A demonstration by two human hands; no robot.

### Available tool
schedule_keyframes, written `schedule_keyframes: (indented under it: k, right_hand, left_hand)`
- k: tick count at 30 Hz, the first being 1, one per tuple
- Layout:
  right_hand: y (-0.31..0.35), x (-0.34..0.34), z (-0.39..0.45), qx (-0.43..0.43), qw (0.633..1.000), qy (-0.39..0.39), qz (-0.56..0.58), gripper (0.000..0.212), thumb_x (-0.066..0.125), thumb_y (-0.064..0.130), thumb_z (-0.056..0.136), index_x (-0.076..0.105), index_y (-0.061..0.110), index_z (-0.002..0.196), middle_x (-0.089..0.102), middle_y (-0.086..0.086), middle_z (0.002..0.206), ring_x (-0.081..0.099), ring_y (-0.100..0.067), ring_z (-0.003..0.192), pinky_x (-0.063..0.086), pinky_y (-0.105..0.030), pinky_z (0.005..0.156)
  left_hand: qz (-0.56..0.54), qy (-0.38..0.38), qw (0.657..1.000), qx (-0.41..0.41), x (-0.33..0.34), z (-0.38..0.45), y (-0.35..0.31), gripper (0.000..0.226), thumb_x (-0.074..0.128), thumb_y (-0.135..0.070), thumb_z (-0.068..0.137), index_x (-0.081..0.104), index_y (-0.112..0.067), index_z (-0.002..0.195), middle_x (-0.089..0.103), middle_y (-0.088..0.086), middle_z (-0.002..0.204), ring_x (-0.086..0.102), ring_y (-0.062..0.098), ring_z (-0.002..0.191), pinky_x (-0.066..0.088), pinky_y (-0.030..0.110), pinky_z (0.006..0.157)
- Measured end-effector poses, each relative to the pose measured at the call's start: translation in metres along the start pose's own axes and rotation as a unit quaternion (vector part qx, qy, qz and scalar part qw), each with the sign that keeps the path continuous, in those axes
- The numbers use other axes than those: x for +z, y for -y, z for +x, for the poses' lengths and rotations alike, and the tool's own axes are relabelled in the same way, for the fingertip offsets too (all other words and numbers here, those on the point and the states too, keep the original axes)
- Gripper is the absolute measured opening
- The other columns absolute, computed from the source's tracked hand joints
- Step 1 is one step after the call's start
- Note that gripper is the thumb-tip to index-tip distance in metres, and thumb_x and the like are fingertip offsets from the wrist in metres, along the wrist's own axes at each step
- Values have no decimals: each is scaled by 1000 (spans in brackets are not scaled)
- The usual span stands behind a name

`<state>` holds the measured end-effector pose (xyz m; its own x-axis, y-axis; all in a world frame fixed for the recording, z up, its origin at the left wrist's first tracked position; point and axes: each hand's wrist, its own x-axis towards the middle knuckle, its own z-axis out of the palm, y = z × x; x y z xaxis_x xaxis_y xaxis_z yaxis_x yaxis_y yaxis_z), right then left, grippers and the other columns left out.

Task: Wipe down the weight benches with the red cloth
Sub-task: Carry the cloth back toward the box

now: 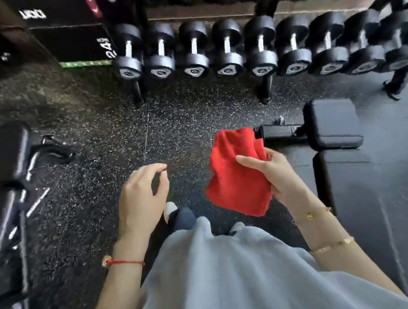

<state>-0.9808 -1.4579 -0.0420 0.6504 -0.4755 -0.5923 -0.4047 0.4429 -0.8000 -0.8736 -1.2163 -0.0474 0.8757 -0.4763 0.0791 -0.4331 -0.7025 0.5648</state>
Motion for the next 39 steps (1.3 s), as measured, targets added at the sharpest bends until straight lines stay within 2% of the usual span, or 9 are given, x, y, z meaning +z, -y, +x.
schedule_keyframes:
  k: [3, 6, 10, 16, 23, 28, 33, 39]
  right_hand:
    - [6, 49, 17, 1, 997, 56, -48, 33, 80, 10, 76, 69, 1, 107, 72, -22, 106, 69, -36, 97, 52, -56, 95]
    - [10, 106, 34, 2, 990, 110, -91, 37, 81, 12, 75, 69, 0, 108, 71, -24, 108, 67, -42, 104, 52, -57, 95]
    - [10, 192, 53, -3, 980, 160, -119, 40, 82, 14, 74, 68, 1, 110, 71, -23, 109, 67, -41, 105, 52, -56, 95]
    - [7, 303, 69, 4, 968, 211, -132, 39, 81, 14, 76, 68, 3, 111, 73, -18, 108, 69, -36, 103, 54, -53, 95]
    - [10, 377, 93, 28, 964, 228, -134, 36, 81, 16, 76, 69, 5, 108, 74, -15, 106, 71, -31, 100, 56, -48, 92]
    - [24, 422, 132, 38, 963, 227, -137, 37, 80, 13, 77, 68, 3, 110, 74, -15, 106, 72, -30, 98, 59, -41, 85]
    - [54, 481, 189, 47, 962, 232, -133, 39, 78, 11, 79, 66, 1, 115, 73, -16, 108, 71, -31, 100, 58, -44, 89]
    - [115, 569, 266, 54, 956, 250, -146, 39, 75, 9, 81, 64, -2, 117, 71, -20, 112, 68, -35, 105, 56, -46, 91]
  left_hand:
    - [11, -55, 997, -54, -27, -11, 34, 19, 59, -15, 95, 70, -12, 110, 71, 1, 111, 64, 22, 105, 51, 36, 92]
    - [26, -97, 990, -96, -52, -18, 75, 18, 59, -16, 95, 70, -14, 110, 72, 0, 110, 65, 21, 103, 53, 37, 90]
    - [40, -134, 981, -136, -87, -17, 136, 18, 59, -18, 95, 69, -17, 110, 72, -3, 108, 65, 19, 101, 51, 34, 89]
    - [58, -155, 976, -140, -143, -1, 212, 21, 54, -24, 96, 68, -17, 110, 71, -5, 110, 64, 15, 103, 51, 33, 92]
    - [55, -155, 975, -152, -183, 34, 269, 24, 51, -28, 96, 67, -20, 112, 70, -5, 109, 64, 16, 102, 54, 41, 91]
    - [43, -169, 972, -158, -188, 75, 307, 20, 54, -26, 96, 68, -20, 109, 70, -6, 110, 65, 15, 104, 54, 37, 91]
    - [53, -177, 968, -171, -201, 149, 343, 20, 55, -25, 96, 68, -20, 110, 70, -7, 109, 63, 13, 100, 50, 31, 89]
    - [57, -186, 962, -193, -234, 263, 379, 19, 58, -20, 96, 70, -15, 109, 72, -2, 110, 64, 20, 102, 51, 36, 90]
